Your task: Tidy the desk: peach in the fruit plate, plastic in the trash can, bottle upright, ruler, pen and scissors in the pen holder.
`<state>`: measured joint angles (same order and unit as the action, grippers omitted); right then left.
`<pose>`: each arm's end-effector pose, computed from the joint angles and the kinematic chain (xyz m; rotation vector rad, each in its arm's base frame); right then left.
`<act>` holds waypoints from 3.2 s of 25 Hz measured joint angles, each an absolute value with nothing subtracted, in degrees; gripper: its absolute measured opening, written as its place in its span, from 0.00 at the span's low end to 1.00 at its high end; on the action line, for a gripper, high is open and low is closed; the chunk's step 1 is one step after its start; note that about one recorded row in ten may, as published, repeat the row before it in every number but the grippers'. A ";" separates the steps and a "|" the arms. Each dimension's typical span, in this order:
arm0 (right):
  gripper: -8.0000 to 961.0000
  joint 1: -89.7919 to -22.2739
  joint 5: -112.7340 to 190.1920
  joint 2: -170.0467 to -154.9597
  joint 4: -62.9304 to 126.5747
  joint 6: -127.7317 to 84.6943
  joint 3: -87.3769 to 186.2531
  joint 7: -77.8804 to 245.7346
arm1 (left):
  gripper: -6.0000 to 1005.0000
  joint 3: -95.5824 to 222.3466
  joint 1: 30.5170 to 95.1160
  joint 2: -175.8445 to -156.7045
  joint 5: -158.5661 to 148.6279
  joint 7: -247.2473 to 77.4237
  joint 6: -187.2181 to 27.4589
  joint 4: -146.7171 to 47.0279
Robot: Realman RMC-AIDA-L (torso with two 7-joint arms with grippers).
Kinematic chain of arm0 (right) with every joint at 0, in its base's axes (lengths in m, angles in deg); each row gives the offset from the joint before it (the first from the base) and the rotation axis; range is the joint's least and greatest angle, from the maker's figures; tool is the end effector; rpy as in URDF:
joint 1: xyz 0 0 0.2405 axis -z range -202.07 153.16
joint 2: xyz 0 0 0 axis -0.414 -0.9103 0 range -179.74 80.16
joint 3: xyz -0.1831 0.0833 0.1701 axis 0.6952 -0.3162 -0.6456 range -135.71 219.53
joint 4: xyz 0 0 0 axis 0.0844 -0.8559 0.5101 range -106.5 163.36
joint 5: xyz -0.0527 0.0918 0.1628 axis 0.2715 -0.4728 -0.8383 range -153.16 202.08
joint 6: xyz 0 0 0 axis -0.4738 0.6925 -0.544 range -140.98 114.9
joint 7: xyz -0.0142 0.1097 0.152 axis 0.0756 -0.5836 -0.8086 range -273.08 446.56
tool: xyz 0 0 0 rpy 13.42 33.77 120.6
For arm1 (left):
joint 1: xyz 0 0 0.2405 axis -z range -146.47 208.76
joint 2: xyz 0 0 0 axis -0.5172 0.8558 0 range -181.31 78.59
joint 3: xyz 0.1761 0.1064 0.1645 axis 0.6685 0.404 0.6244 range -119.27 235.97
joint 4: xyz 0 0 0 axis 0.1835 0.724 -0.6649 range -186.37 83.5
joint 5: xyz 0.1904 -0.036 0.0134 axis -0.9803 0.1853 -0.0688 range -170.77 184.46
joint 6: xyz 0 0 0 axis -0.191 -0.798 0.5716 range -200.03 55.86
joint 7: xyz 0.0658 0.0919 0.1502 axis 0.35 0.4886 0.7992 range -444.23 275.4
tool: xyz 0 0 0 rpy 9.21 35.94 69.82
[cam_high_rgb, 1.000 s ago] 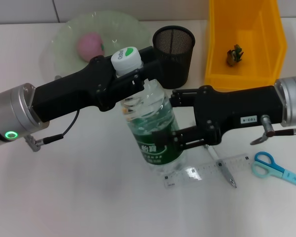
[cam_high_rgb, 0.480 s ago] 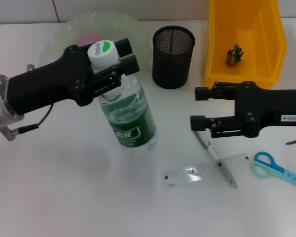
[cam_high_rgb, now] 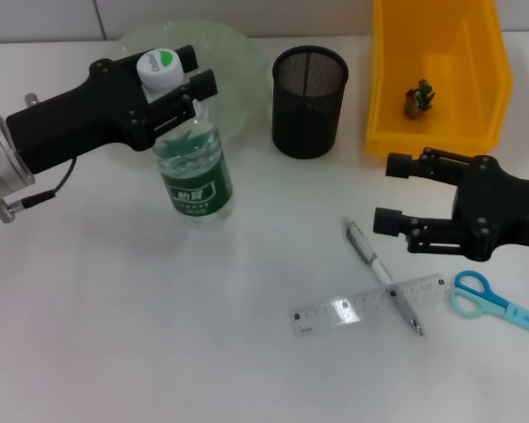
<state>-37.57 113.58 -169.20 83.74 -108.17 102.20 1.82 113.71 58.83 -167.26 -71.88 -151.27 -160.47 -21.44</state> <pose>0.2142 0.2767 -0.0153 -2.7066 0.5379 0.9964 -0.2043 0.3476 -0.0112 -2.4796 -0.4151 -1.1393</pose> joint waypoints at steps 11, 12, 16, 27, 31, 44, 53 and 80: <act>0.87 -37.55 112.84 -169.02 80.82 -107.76 101.50 3.67 | 0.51 110.87 55.89 -166.87 -71.91 -148.05 -154.91 -18.89; 0.87 -37.64 112.82 -169.04 80.60 -107.74 101.50 3.92 | 0.51 110.66 55.68 -166.99 -71.92 -147.11 -154.23 -18.90; 0.87 -37.87 112.78 -169.13 79.90 -107.69 101.50 4.77 | 0.51 110.60 55.45 -167.10 -71.91 -146.07 -151.83 -19.26; 0.87 -38.18 113.07 -169.15 78.66 -106.65 101.67 4.96 | 0.53 110.56 54.82 -168.47 -71.86 -142.28 -148.41 -19.20; 0.87 -38.58 113.13 -169.07 77.75 -106.56 101.78 4.98 | 0.53 110.69 54.76 -168.66 -71.89 -141.83 -146.55 -19.29; 0.87 -38.85 113.56 -168.97 77.47 -106.10 102.02 5.01 | 0.55 110.55 54.12 -169.67 -71.53 -140.85 -143.89 -19.27; 0.87 -38.87 113.70 -168.97 77.47 -106.12 101.62 5.01 | 0.59 110.37 53.96 -169.73 -71.29 -141.30 -144.06 -18.40; 0.87 -55.08 172.72 -167.52 127.83 -134.04 98.95 -46.87 | 0.80 118.79 50.56 -170.05 -88.09 -139.04 -164.44 -23.13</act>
